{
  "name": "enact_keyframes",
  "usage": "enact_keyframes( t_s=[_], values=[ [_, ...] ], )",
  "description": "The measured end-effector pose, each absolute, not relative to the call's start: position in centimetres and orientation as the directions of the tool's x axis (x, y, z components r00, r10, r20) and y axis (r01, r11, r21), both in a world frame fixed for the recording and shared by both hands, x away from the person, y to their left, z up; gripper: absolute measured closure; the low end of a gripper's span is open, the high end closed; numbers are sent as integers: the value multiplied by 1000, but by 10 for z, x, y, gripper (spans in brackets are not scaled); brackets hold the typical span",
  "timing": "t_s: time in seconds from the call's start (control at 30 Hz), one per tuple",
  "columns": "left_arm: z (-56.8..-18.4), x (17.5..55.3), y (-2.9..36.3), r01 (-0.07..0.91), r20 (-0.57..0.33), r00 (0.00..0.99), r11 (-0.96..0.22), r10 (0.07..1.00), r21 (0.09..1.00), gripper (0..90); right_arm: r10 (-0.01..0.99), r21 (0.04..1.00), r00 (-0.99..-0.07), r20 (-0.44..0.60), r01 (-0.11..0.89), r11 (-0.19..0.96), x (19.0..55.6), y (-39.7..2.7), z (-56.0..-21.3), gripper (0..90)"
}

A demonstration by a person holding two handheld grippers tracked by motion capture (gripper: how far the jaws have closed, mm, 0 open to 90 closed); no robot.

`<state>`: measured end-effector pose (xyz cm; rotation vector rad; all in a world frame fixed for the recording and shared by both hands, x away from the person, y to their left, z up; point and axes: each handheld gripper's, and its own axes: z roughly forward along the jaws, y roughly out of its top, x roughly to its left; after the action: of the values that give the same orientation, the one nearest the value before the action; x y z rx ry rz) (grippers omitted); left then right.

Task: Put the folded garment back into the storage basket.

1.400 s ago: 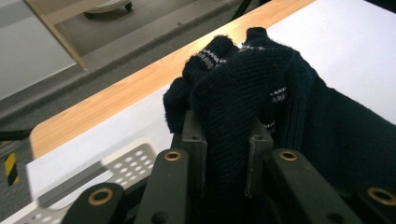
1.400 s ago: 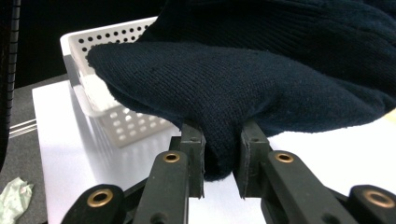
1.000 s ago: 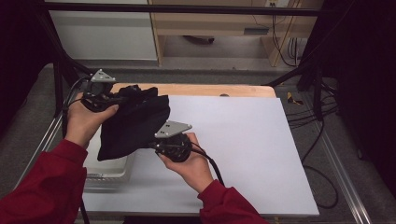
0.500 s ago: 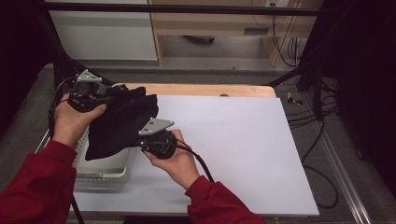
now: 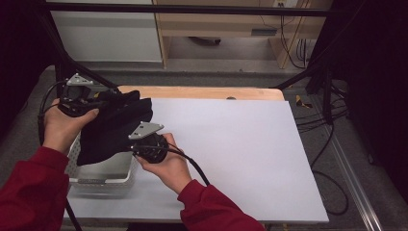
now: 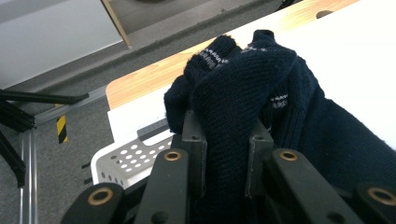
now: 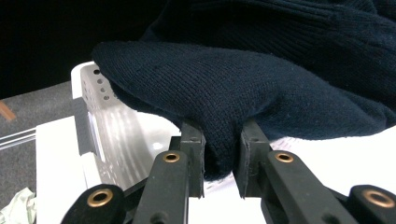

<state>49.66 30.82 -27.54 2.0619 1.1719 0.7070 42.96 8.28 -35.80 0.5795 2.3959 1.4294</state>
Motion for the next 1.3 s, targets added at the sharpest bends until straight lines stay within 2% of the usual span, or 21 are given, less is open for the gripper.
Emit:
enact_keyframes(
  t_s=[1.3],
  values=[
    [-285,494,321,552,169,420,-399,891,732,756,480,889,-877,-4,216,404,431,115,-381,760]
  ],
)
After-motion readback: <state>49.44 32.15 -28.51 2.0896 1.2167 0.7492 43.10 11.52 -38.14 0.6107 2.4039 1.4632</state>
